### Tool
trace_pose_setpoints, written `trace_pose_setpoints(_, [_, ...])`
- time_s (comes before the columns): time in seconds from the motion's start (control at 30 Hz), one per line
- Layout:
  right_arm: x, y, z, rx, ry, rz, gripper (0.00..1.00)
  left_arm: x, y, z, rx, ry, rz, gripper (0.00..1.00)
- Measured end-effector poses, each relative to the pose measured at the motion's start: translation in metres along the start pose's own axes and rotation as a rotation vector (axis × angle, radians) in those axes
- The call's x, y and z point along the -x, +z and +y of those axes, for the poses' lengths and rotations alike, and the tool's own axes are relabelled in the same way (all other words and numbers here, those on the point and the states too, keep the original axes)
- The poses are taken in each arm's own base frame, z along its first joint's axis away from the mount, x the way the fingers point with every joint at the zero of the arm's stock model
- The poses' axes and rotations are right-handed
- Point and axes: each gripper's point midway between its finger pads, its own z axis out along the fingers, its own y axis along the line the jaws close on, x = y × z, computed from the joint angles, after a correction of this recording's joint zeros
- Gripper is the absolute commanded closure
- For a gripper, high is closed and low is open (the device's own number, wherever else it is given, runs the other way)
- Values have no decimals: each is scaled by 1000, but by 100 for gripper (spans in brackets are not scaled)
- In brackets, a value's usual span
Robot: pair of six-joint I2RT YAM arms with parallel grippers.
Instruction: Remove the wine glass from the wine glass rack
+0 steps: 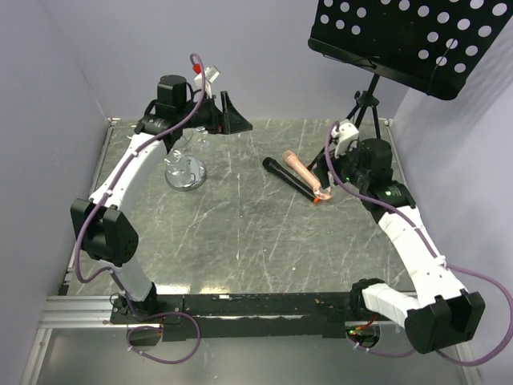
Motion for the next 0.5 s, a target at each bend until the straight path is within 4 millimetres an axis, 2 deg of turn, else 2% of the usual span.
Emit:
trace_pose_setpoints(0.27, [-25, -15, -47, -124, 99, 38, 47, 10, -18, 8, 55, 51, -32, 7])
trace_pose_setpoints(0.5, [-48, -26, -86, -226, 187, 74, 47, 15, -31, -1, 68, 96, -59, 6])
